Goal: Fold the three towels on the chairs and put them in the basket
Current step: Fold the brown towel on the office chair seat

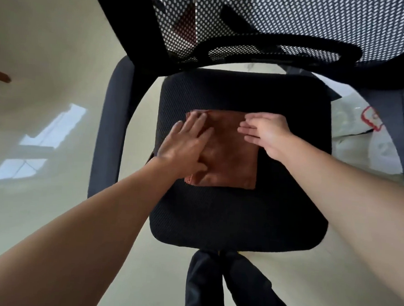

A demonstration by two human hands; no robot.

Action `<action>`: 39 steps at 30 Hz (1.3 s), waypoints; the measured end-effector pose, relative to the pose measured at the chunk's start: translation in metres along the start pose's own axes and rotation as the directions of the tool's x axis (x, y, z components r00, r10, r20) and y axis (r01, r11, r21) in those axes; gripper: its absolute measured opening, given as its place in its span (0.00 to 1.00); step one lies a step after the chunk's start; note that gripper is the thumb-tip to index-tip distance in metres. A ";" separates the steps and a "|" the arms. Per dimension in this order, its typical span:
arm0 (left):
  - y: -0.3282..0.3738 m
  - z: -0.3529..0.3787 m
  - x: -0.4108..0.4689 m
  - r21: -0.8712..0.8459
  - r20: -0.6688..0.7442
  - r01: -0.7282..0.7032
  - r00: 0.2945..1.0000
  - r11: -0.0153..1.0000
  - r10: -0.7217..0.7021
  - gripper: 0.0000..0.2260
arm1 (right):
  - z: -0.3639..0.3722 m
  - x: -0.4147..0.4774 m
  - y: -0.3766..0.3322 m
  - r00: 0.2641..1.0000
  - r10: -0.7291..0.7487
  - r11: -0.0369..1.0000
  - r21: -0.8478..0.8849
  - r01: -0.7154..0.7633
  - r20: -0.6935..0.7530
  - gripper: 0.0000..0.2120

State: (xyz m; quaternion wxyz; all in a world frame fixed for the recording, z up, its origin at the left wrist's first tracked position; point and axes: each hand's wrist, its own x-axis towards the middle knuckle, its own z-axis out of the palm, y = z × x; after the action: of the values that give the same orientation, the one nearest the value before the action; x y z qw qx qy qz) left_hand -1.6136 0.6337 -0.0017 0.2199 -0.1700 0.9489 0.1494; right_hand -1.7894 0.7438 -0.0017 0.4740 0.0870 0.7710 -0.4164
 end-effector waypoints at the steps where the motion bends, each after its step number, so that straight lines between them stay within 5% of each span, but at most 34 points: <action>1: -0.003 0.004 0.001 0.036 0.083 0.034 0.996 0.999 -0.037 0.47 | -0.008 0.005 0.001 1.000 0.007 1.000 0.018 -0.007 -0.018 0.08; 7: -0.012 0.008 0.002 0.051 0.170 0.119 0.977 0.992 -0.126 0.65 | -0.038 -0.003 0.019 0.941 -0.236 0.964 -0.179 0.196 -0.244 0.08; 10: -0.010 0.010 0.003 0.063 0.180 0.132 0.973 0.989 -0.141 0.68 | -0.022 -0.040 0.046 0.976 -0.219 0.968 -0.121 0.218 0.009 0.06; 13: -0.010 0.008 0.003 0.085 0.187 0.123 0.973 0.989 -0.137 0.69 | -0.020 -0.060 0.084 0.966 0.003 0.974 -0.219 0.055 0.258 0.03; 17: -0.011 0.008 0.002 0.106 0.191 0.122 0.971 0.987 -0.141 0.69 | -0.058 -0.045 0.104 0.993 0.083 0.973 -0.223 -0.062 0.087 0.03; 21: -0.009 0.007 0.001 0.114 0.183 0.128 0.972 0.985 -0.147 0.68 | -0.065 -0.035 0.093 0.999 -0.051 0.946 -0.320 0.048 0.001 0.13; 25: -0.003 -0.001 -0.009 0.041 0.049 0.147 0.988 0.988 -0.149 0.51 | -0.031 -0.030 0.071 0.997 -0.073 0.957 -0.281 0.074 0.015 0.26; 29: 0.018 -0.007 -0.007 -0.238 -0.203 0.106 0.967 0.965 -0.157 0.19 | -0.016 -0.028 0.076 0.995 0.028 0.973 -0.232 -0.006 0.092 0.22; 31: 0.037 -0.011 0.005 -0.568 -0.049 0.192 0.963 0.801 -0.265 0.14 | -0.028 -0.030 0.078 0.984 0.102 0.982 -0.175 -0.076 0.148 0.22; 33: 0.056 -0.016 0.019 -0.812 0.297 0.405 0.907 0.421 -0.298 0.15 | -0.047 -0.032 0.082 0.970 0.141 0.981 -0.159 -0.111 0.196 0.22; 35: 0.068 -0.018 0.029 -0.830 0.503 0.541 0.832 0.139 -0.236 0.15 | -0.068 -0.034 0.086 0.968 0.153 0.977 -0.177 -0.118 0.201 0.23; 39: 0.071 -0.018 0.036 -0.780 0.623 0.603 0.772 -0.164 -0.123 0.19 | -0.092 -0.040 0.082 0.992 0.004 0.947 -0.319 0.038 0.130 0.23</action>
State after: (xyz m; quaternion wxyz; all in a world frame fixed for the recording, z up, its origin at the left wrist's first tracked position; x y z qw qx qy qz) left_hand -1.6776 0.6817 0.0115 0.2223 -0.5119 0.3993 0.7274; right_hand -1.7851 0.8730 0.0034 0.5268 -0.0252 0.7970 -0.2942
